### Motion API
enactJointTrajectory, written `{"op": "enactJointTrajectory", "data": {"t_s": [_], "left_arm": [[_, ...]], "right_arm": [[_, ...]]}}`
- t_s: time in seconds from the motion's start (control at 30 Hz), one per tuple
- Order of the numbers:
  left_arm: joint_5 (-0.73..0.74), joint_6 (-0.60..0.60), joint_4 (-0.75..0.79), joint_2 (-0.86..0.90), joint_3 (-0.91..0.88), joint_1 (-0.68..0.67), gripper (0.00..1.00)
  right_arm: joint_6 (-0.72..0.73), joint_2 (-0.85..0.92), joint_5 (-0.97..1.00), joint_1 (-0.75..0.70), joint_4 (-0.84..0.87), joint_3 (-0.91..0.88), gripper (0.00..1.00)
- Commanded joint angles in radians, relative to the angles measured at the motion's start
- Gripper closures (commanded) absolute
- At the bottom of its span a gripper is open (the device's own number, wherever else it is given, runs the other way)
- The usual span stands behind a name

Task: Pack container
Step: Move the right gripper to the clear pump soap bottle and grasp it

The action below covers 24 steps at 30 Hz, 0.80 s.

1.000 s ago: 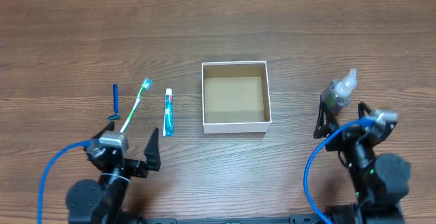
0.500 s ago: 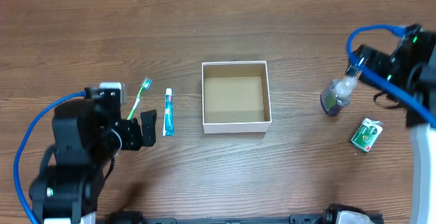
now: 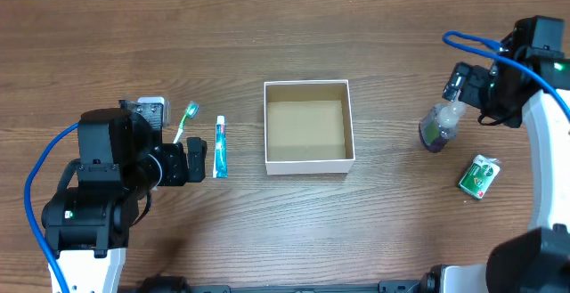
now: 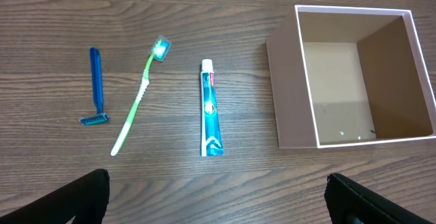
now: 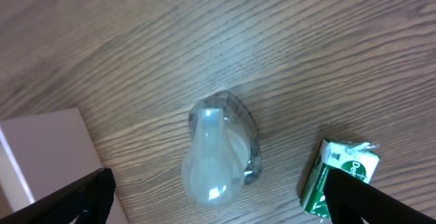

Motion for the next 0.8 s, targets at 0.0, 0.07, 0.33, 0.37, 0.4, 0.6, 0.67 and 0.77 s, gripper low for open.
{"op": "enactJointTrajectory", "data": {"t_s": [0.0,0.07,0.33,0.37,0.4,0.6,0.67,0.77], "left_arm": [[0.007,-0.014,0.013,-0.001,0.026,-0.002,0.0],[0.006,-0.014,0.019,0.0,0.026,-0.002,0.0],[0.004,-0.013,0.024,0.0,0.026,-0.002,0.0],[0.004,-0.014,0.025,0.0,0.026,-0.002,0.0],[0.004,-0.013,0.025,0.0,0.026,-0.002,0.0],[0.0,-0.013,0.026,0.002,0.026,-0.002,0.0],[0.001,-0.014,0.027,0.005,0.026,-0.002,0.0],[0.0,-0.014,0.027,0.006,0.026,-0.002,0.0]], "right_arm": [[-0.048,0.028,0.014,0.01,0.007,-0.007,0.0],[-0.058,0.049,0.014,0.015,0.007,-0.015,0.0],[-0.14,0.123,0.005,0.022,-0.005,-0.018,0.04],[-0.14,0.127,0.004,0.023,0.0,-0.018,0.06],[-0.14,0.128,0.006,0.023,0.003,-0.018,0.09],[-0.14,0.128,0.006,0.023,0.012,-0.018,0.3],[-0.14,0.128,0.006,0.023,0.012,-0.018,0.33],[-0.14,0.128,0.006,0.023,0.015,-0.018,0.48]]}}
